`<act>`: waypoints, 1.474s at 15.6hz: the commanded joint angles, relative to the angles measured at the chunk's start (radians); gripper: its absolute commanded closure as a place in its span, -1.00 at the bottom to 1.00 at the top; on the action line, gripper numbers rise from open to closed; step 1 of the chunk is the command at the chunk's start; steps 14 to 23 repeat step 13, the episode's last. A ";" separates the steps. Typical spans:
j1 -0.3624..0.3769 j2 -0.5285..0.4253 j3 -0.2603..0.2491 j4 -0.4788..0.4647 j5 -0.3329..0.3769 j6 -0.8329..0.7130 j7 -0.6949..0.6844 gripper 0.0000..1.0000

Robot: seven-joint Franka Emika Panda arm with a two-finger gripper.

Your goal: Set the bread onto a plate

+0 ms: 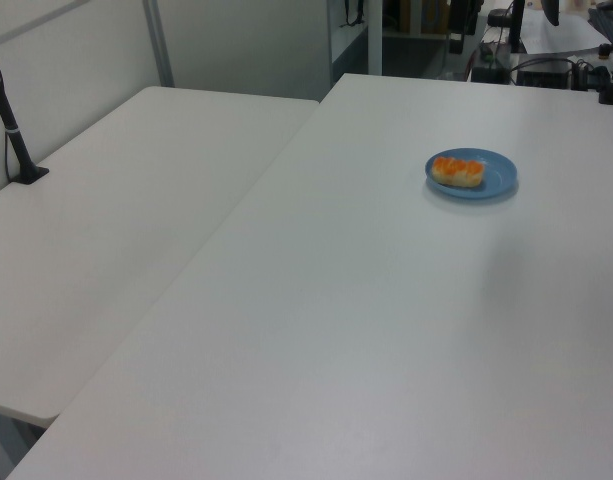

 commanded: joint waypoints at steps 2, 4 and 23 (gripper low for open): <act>0.011 -0.022 -0.038 -0.031 0.022 0.011 -0.018 -1.00; 0.017 -0.022 -0.041 -0.031 0.038 0.014 0.066 -1.00; 0.011 -0.019 -0.041 -0.034 0.042 0.023 0.083 -1.00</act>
